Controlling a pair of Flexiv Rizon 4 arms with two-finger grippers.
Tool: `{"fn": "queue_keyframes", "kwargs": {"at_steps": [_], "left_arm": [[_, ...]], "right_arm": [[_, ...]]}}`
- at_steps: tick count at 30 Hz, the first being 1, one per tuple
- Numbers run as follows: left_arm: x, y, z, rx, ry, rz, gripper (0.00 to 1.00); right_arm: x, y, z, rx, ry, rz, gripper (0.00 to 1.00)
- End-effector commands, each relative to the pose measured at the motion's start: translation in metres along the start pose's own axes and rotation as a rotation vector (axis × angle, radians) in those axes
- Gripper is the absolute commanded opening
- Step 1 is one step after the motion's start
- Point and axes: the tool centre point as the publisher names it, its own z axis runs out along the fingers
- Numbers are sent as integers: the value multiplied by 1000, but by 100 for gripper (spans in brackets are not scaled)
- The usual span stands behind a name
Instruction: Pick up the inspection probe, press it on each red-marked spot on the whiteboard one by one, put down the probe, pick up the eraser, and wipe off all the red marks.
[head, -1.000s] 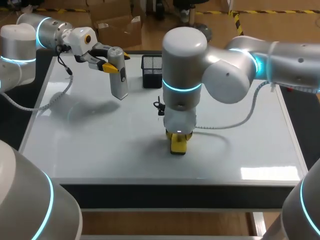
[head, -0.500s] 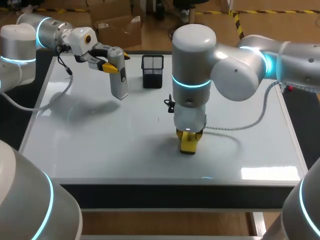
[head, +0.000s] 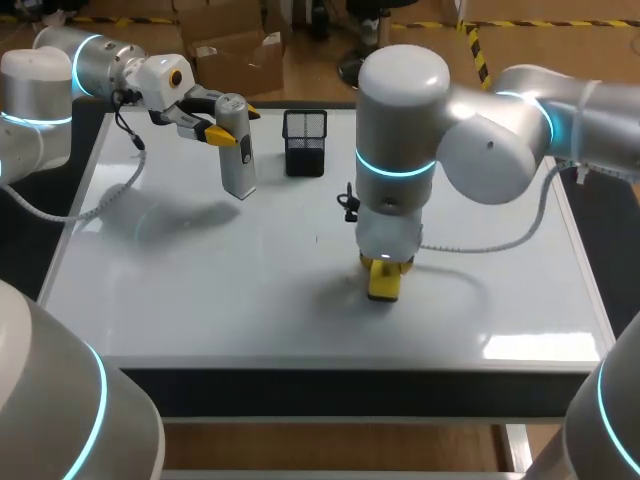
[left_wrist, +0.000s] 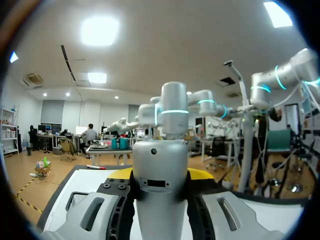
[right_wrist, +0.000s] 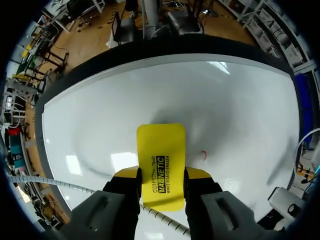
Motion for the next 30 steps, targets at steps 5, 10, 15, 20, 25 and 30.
{"fn": "queue_keyframes", "kwargs": {"at_steps": [5,10,15,20,25,30], "left_arm": [[0,-2,0,-2,3,-1,0],[0,-2,0,-2,3,-1,0],[0,-2,0,-2,3,-1,0],[0,-2,0,-2,3,-1,0],[0,-2,0,-2,3,-1,0],[0,-2,0,-2,3,-1,0]], "right_arm": [[-35,4,-14,23,2,-58,0],[-62,7,-4,4,-19,-121,0],[-79,9,7,-23,-22,-161,0],[-84,5,13,-38,-19,-180,0],[-82,2,20,-58,-24,-183,0],[-77,0,24,-72,-27,-178,0]]}}
